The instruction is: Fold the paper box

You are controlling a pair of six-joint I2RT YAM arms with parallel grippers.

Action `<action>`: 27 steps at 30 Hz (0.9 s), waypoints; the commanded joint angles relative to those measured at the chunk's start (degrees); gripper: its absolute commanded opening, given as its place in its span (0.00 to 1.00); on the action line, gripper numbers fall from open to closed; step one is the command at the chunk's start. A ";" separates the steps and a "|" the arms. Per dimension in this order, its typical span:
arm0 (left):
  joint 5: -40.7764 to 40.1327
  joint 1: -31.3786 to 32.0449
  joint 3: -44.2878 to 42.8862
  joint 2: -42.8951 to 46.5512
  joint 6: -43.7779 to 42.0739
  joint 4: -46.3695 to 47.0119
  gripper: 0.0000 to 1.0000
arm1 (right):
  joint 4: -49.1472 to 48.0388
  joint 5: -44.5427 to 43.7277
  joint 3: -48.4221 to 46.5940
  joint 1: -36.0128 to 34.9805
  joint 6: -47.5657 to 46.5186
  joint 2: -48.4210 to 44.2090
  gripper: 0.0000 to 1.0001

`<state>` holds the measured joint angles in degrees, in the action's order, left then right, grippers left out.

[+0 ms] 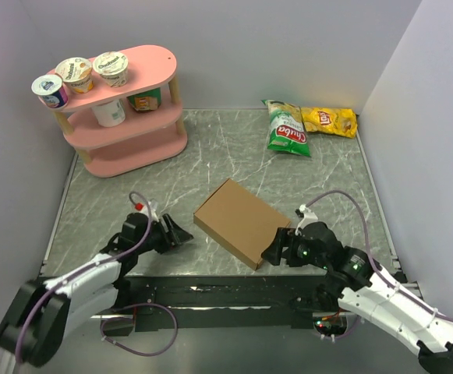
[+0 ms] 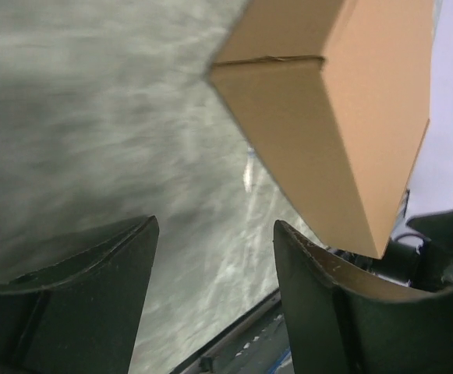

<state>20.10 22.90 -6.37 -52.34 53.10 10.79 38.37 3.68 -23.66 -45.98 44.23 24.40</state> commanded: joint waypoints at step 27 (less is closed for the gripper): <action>8.64 3.74 -47.32 -59.27 -1.51 27.01 0.57 | -30.36 -13.44 -2.34 -4.21 -2.29 30.06 0.89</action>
<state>26.22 26.55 -47.79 -109.62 54.94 37.89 15.70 -6.72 -19.66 -50.02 47.77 48.90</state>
